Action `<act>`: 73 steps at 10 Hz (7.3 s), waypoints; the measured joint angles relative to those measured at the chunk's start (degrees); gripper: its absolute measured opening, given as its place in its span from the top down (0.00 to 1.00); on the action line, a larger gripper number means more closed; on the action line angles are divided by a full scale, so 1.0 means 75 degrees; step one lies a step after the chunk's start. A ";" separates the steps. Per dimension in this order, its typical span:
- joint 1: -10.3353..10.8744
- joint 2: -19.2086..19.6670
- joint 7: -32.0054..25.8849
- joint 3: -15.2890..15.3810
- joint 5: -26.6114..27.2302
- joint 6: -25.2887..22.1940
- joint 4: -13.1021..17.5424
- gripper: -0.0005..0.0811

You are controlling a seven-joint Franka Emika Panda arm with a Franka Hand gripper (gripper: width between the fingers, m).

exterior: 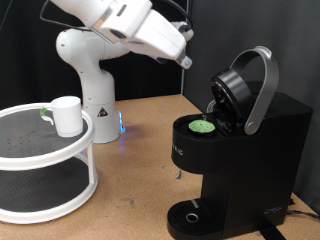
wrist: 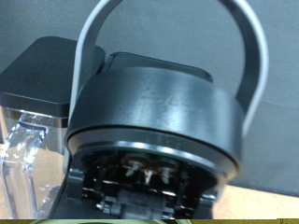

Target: Make a cup of coffee with the keurig machine

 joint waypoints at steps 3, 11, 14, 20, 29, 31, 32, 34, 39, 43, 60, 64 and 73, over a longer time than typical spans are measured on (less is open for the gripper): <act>-0.0095 -0.0151 0.0275 0.0008 -0.0246 0.0277 0.0125 0.01; 0.0049 -0.0098 0.0301 0.0010 0.0490 -0.0141 0.0257 0.01; 0.0193 -0.0088 0.0578 0.0271 0.0667 -0.0032 0.0295 0.01; 0.0486 -0.0022 0.1182 0.0967 0.0760 0.0716 0.0448 0.01; 0.0513 0.0278 0.2071 0.0967 0.1253 -0.0161 0.1091 0.01; 0.0563 0.0283 0.2202 0.1218 0.1206 0.0051 0.1207 0.01; 0.0581 0.0288 0.2308 0.1351 0.1156 0.0083 0.1238 0.01; 0.0610 0.0296 0.2505 0.1568 0.1039 0.0126 0.1251 0.01; 0.0646 0.0443 0.2683 0.2007 0.1056 0.0711 0.1185 0.01; 0.0677 0.0739 0.2685 0.2214 0.1071 0.0770 0.1190 0.01; 0.0527 0.0975 0.2445 0.2101 0.1169 0.0307 0.1209 0.99; 0.0374 0.0885 0.2416 0.1918 0.1160 0.0057 0.1215 0.99; 0.0525 0.1126 0.2469 0.2454 0.0887 0.0720 0.1375 0.99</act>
